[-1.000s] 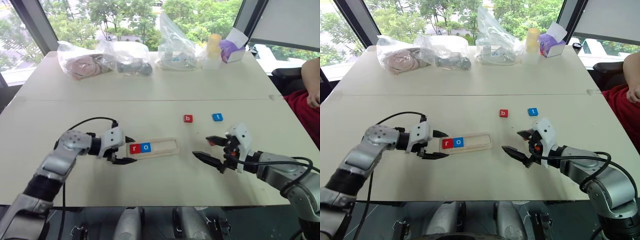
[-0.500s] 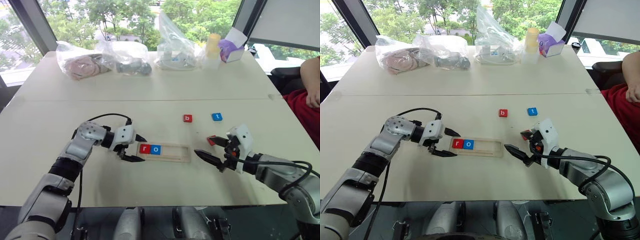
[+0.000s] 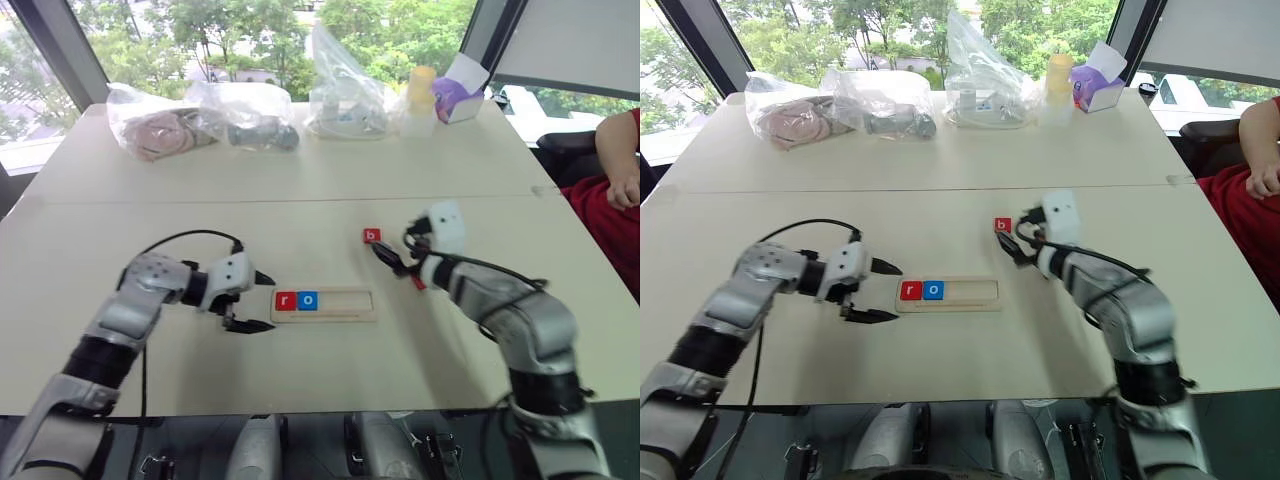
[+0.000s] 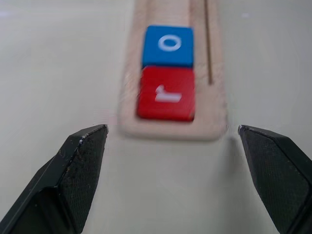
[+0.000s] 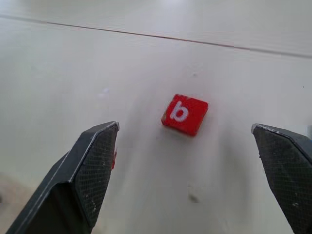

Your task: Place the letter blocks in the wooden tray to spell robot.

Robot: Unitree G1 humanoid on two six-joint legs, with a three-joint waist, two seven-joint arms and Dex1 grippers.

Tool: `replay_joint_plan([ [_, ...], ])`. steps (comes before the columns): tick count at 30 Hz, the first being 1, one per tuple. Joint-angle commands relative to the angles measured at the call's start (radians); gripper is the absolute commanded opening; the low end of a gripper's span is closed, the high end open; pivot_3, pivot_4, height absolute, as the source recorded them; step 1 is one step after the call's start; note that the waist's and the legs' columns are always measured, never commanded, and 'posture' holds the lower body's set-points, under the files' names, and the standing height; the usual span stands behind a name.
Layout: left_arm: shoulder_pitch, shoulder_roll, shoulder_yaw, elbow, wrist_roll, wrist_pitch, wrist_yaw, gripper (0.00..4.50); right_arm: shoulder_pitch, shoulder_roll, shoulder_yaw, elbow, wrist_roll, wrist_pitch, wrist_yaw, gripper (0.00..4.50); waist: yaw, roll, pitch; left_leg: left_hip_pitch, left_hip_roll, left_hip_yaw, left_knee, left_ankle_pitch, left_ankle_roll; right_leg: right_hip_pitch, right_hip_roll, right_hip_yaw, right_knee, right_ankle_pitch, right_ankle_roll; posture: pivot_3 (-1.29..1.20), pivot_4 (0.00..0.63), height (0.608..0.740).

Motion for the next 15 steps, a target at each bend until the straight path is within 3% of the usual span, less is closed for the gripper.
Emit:
replay_joint_plan([
  [1, 0.033, 0.101, 0.094, -0.143, -0.057, 0.118, -0.004, 4.49, -0.081, 0.093, 0.024, 0.082, -0.066, 0.000, -0.080, 4.50, -0.001, 0.000, 0.000, -0.001, 0.000, 0.000, -0.001, 0.000, 0.000, -0.002, 0.000, 0.000, 0.001, 0.000, 0.000, 0.00, 0.150, 0.740],
  [7, 0.091, 0.141, 0.242, -0.348, -0.162, 0.332, 0.123, 4.49, -0.148, 0.206, 0.021, 0.234, -0.188, -0.014, -0.205, 4.50, 0.004, 0.000, 0.000, -0.003, -0.001, 0.001, 0.000, 0.000, 0.000, -0.004, -0.003, 0.001, 0.003, -0.001, 0.001, 0.00, 0.150, 0.740],
  [15, 0.167, 0.110, 0.253, -0.447, -0.174, 0.394, 0.247, 4.49, -0.169, 0.245, 0.030, 0.355, -0.288, -0.081, -0.240, 4.50, -0.004, 0.000, 0.000, -0.001, -0.001, 0.002, 0.000, 0.000, 0.000, -0.004, -0.001, 0.002, 0.005, -0.001, 0.001, 0.00, 0.150, 0.740],
])
